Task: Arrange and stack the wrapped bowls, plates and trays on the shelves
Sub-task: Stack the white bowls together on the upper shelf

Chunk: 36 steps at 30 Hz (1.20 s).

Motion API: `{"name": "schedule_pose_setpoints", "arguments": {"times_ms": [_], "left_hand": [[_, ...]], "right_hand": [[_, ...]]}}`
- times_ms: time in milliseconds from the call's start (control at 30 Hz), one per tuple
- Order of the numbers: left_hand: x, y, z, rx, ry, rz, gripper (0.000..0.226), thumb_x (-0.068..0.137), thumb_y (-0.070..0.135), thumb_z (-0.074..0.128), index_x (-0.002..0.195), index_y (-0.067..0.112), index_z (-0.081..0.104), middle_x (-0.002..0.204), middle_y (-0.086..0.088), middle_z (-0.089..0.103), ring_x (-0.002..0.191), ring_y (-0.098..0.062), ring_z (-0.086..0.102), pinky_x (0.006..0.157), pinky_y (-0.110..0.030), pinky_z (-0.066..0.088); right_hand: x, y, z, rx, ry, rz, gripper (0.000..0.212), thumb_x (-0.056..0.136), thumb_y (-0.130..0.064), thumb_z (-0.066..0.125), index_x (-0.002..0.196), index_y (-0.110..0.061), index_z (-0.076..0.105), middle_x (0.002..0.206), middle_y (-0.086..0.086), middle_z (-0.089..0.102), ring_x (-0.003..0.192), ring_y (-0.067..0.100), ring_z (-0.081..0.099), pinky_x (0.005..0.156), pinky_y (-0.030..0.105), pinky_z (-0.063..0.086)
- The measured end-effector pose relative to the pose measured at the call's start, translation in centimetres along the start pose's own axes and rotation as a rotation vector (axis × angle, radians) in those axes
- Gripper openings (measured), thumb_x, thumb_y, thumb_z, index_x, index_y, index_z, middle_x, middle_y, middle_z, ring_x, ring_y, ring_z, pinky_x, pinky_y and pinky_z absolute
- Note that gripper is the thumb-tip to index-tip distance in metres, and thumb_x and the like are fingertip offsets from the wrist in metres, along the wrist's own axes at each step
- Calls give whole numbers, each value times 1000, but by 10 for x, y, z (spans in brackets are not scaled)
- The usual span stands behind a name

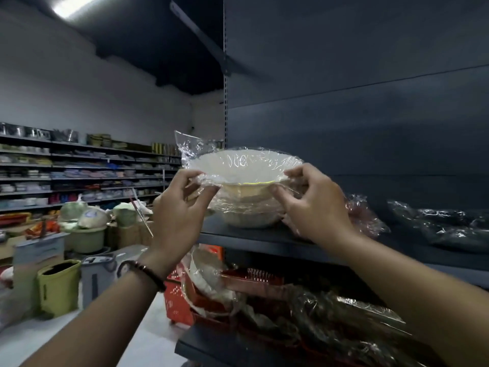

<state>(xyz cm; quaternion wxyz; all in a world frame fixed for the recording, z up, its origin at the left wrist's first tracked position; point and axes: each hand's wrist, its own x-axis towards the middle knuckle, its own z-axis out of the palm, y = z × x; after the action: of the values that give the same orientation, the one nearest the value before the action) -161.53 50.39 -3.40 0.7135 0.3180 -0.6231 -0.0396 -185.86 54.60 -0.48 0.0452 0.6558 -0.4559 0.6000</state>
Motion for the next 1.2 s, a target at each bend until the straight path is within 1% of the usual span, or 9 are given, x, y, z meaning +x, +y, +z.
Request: {"name": "schedule_pose_setpoints", "arguments": {"times_ms": [267, 500, 733, 833, 933, 967, 1033, 1100, 1200], "left_hand": [[66, -55, 60, 109, -72, 19, 34, 95, 52, 74, 118, 29, 64, 105, 11, 76, 101, -4, 74, 89, -35, 62], [97, -105, 96, 160, -131, -130, 31, 96, 60, 68, 106, 32, 64, 92, 5, 78, 89, -19, 73, 77, -36, 54], [121, -130, 106, 229, -209, -245, 42, 100, 65, 57, 124, 31, 62, 121, 1, 74, 99, -20, 69, 74, -34, 46], [118, -143, 101, 247, -292, -245, 50, 100, 68, 54, 132, 31, 60, 134, -1, 71, 114, -25, 68, 90, -41, 53], [104, -153, 95, 337, -355, -213, 64, 103, 66, 50, 152, 26, 52, 163, -5, 47, 148, -32, 46, 117, -50, 41], [100, -157, 93, 392, -366, -178, 64, 104, 65, 47, 153, 23, 52, 168, -6, 41, 155, -32, 37, 123, -53, 34], [94, -166, 90, 467, -383, -102, 58, 108, 62, 38, 144, 22, 60, 161, -6, 51, 152, -32, 38, 123, -54, 30], [90, -172, 89, 496, -410, -54, 48, 112, 52, 32, 127, 21, 65, 141, -5, 66, 141, -31, 48, 121, -48, 29], [90, -174, 88, 566, -463, 29, 47, 111, 46, 20, 113, 24, 61, 121, 2, 70, 126, -24, 60, 119, -40, 25]], "right_hand": [[72, 43, 29, -81, -17, 96, 44, 89, -55, 77, 117, -25, 63, 113, -8, 68, 107, 16, 65, 90, 32, 51], [110, 74, 58, -75, -142, 199, 52, 100, -49, 64, 144, -24, 52, 144, -4, 59, 129, 19, 58, 97, 28, 43], [134, 99, 80, -30, -330, 258, 69, 105, -44, 55, 165, -19, 32, 169, -2, 37, 153, 20, 38, 123, 37, 32], [131, 102, 80, -141, -427, 211, 70, 108, -44, 50, 167, -19, 23, 175, 1, 23, 160, 23, 24, 128, 38, 23], [124, 109, 82, -329, -538, 217, 70, 109, -53, 43, 168, -25, 20, 177, 10, -3, 163, 35, 8, 132, 45, 14], [121, 111, 81, -358, -566, 227, 69, 108, -55, 42, 168, -26, 23, 177, 10, -2, 163, 36, 10, 131, 46, 16], [119, 113, 79, -357, -606, 238, 58, 108, -54, 44, 157, -22, 46, 169, 8, 34, 155, 32, 34, 122, 42, 33], [118, 113, 77, -349, -621, 243, 40, 110, -48, 45, 125, -17, 65, 136, 4, 63, 132, 31, 56, 105, 39, 46], [121, 107, 76, -368, -640, 250, 42, 110, -44, 45, 122, -10, 68, 126, 13, 69, 122, 38, 64, 97, 40, 51]]}}
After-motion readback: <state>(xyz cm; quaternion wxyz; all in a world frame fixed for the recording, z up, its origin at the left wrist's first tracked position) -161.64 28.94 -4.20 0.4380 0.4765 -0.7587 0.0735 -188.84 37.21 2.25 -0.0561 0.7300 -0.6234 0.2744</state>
